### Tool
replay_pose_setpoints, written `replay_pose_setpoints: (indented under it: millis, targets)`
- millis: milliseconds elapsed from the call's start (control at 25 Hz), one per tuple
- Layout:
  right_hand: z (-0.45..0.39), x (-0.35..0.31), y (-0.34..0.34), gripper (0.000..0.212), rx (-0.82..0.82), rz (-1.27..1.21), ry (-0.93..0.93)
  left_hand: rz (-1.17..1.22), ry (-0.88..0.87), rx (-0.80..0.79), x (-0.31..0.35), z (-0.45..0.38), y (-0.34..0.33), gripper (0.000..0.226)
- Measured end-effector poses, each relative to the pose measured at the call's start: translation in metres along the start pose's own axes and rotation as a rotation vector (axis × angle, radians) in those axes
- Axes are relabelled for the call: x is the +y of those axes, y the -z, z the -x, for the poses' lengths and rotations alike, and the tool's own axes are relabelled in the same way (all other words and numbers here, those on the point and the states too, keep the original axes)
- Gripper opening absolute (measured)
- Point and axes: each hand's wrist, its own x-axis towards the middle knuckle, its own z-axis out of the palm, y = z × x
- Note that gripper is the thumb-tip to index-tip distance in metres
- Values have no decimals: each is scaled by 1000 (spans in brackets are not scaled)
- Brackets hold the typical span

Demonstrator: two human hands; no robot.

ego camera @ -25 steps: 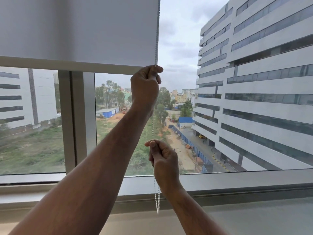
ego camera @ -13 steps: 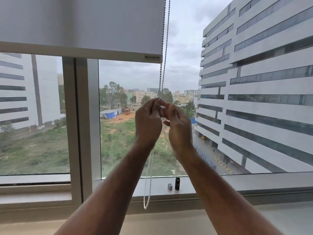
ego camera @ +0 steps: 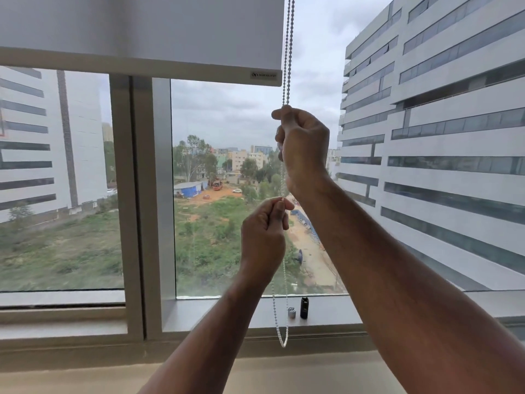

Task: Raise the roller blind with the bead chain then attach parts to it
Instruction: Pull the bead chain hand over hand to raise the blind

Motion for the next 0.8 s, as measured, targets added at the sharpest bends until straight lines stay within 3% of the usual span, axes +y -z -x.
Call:
replay_pose_setpoints:
  millis: [240, 360, 600, 800]
  targets:
    - [19, 18, 7, 22, 10, 19, 13, 148, 210, -72, -15, 11, 8, 34]
    - [29, 28, 13, 22, 23, 46, 30, 182, 274, -28, -14, 4, 16, 31]
    - [73, 58, 25, 28, 1, 50, -7, 252, 223, 41, 24, -50, 13, 29]
    - [105, 82, 39, 26, -5, 83, -25, 268, 181, -9, 63, -87, -2, 27]
